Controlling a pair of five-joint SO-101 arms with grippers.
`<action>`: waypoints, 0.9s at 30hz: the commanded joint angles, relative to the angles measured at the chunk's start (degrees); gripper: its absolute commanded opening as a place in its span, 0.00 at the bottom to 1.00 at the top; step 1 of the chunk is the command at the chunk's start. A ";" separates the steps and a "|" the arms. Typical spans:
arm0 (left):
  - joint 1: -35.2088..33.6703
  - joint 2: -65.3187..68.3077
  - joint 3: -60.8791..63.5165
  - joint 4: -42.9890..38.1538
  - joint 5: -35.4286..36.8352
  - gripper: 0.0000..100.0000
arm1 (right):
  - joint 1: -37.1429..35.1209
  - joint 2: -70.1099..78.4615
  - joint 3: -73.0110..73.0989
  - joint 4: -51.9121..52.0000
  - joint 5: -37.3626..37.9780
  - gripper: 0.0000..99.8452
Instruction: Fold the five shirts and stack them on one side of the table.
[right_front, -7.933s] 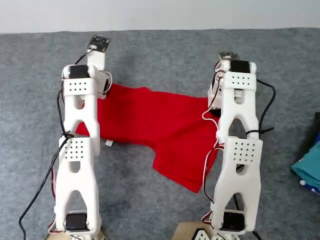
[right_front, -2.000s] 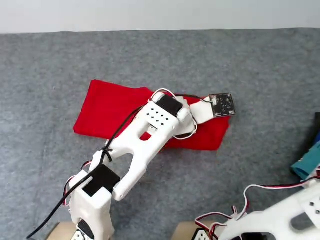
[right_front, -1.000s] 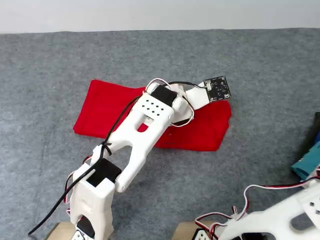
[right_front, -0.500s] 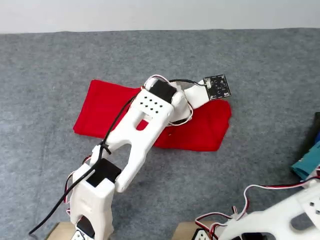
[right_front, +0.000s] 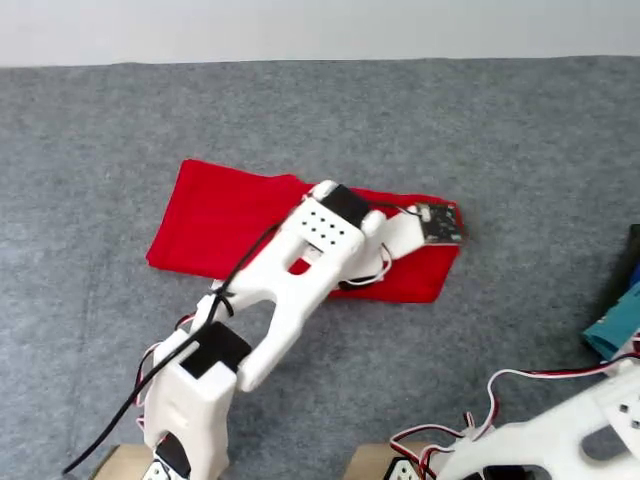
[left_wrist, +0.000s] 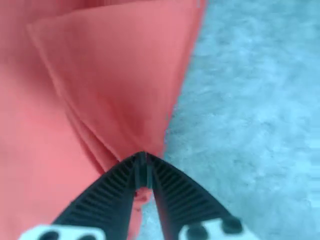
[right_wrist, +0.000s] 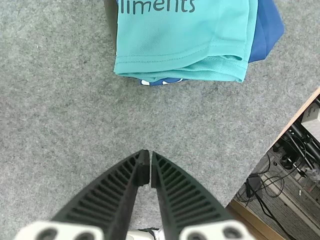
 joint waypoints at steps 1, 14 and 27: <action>-2.64 -0.62 0.84 -4.48 -0.88 0.00 | -0.22 -1.36 -0.26 2.15 0.53 0.01; -5.63 8.70 -2.51 -4.75 -0.79 0.00 | -0.31 -1.36 -0.26 2.15 0.53 0.01; -5.63 -3.60 -6.02 0.18 -0.53 0.00 | -0.57 -6.29 1.49 2.15 4.04 0.01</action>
